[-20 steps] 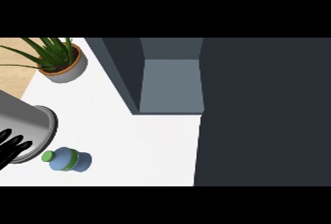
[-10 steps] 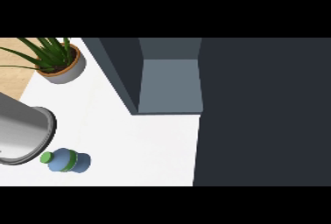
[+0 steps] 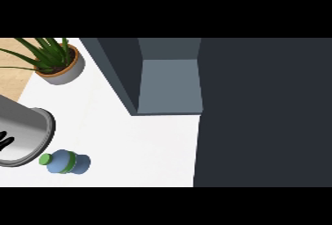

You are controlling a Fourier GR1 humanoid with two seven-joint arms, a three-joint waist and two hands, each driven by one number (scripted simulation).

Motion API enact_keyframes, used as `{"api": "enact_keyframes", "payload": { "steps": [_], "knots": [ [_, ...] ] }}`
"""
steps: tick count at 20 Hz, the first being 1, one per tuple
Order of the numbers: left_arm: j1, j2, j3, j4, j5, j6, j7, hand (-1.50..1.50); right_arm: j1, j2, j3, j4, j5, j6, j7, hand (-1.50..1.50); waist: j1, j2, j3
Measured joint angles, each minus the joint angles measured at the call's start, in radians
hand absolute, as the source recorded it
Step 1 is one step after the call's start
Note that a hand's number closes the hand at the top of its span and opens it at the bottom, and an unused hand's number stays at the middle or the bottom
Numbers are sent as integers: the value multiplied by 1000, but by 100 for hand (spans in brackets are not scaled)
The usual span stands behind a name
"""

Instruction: Pick up the bottled water, place it into the cabinet and close the cabinet

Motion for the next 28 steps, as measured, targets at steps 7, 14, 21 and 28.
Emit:
{"api": "enact_keyframes", "payload": {
  "steps": [7, 14, 21, 28],
  "knots": [
    [-97, -97, 1, 144, -252, -4, -64, -150, 98, -26, -15, -6, 7, 36, -87, -150, -5, 0, 0],
    [-197, -168, -25, 315, -503, 44, -201, -150, 165, -42, -18, -7, 11, 63, -160, -150, -12, 2, -2],
    [-244, -191, -77, 508, -691, 170, -396, -150, 213, -48, -13, -8, 11, 81, -201, -150, -14, 4, -3],
    [-296, -165, -154, 712, -780, 257, -550, -150, 261, -58, 7, -5, 14, 108, -253, -150, -24, 6, -4]
  ]
}}
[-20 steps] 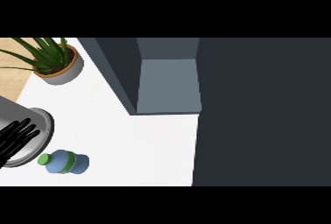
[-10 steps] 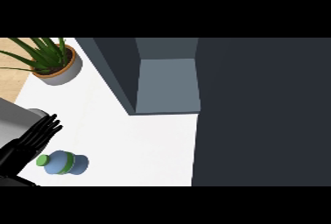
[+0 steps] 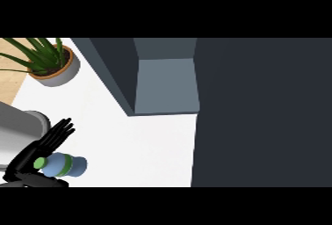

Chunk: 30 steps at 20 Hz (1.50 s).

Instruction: Pick up the bottled water, place it into the cabinet and close the cabinet

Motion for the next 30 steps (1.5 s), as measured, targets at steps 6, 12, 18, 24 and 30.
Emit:
{"api": "enact_keyframes", "payload": {
  "steps": [6, 12, 18, 24, 30],
  "knots": [
    [-24, -6, -92, 115, -21, 17, -56, -150, 23, -2, 16, 3, 5, 3, -21, -150, -3, 1, -1],
    [-56, -29, -136, 211, -2, 49, -117, 150, 47, -6, 14, 7, 10, 8, -50, -150, 1, 1, 0],
    [-95, -35, -156, 296, 27, 59, -147, 150, 63, -9, 19, 8, 13, 9, -64, -150, 3, 0, 3],
    [-120, -32, -177, 334, 70, 35, -145, 150, 70, -11, 19, 7, 15, 6, -71, -150, 8, 0, 4],
    [-106, -141, -79, 338, 169, 232, -183, 150, 91, -13, 20, 10, 20, 3, -91, -150, 24, -7, 14]
  ]
}}
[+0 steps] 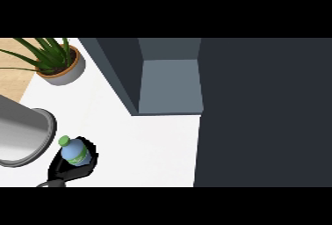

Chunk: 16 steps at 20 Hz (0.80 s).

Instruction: Pick up the bottled water, place it into the cabinet and close the cabinet

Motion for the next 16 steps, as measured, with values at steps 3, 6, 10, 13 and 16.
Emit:
{"api": "enact_keyframes", "payload": {
  "steps": [3, 6, 10, 13, 16],
  "knots": [
    [8, -60, 51, -14, 37, 115, -28, 150, 3, -2, 0, -1, 1, -1, -2, -150, 6, -1, 5],
    [7, -91, 62, -23, 64, 169, -53, 150, 11, -8, -4, -1, 0, 5, -9, -150, 6, -2, 7],
    [-41, -168, 7, -46, 129, 197, -32, 150, 11, -3, 10, -4, 1, -6, 3, -150, 2, 0, -2],
    [-62, -195, -66, -84, 197, 236, 4, 150, 22, -5, 19, -5, 2, -7, -2, -150, 1, 0, -6],
    [-82, -208, -158, -135, 273, 301, 57, 150, 13, -13, -2, 1, -2, -2, -7, -150, 1, 0, -7]
  ]
}}
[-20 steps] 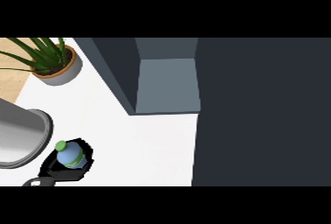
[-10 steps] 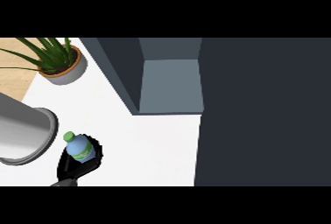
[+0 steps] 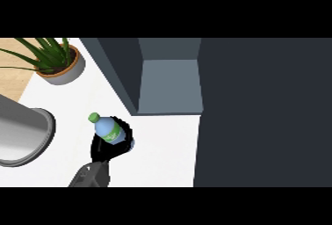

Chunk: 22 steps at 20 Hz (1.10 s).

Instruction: Pick up the bottled water, place it into the cabinet and close the cabinet

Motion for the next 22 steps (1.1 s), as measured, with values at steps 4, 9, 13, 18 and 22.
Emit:
{"api": "enact_keyframes", "payload": {
  "steps": [4, 9, 13, 18, 22],
  "knots": [
    [-19, -8, -126, -121, 90, 126, 88, 150, -7, -6, -26, 0, -6, 7, -1, -150, 1, -1, -1],
    [-97, -11, -235, -206, 87, 315, 142, 150, -10, -1, -26, 0, -11, 12, -1, -150, -4, 1, -1],
    [-184, -12, -318, -233, 118, 450, 195, 150, -20, 6, -25, 2, -12, 9, 5, -150, -8, 2, -1],
    [-323, -12, -371, -188, 147, 568, 260, 150, -50, 16, -48, 9, -18, 3, 15, -150, -12, 5, -2],
    [-445, -12, -392, -116, 160, 642, 314, 150, -65, 12, -81, 14, -31, 12, 21, -150, -17, 7, -1]
  ]
}}
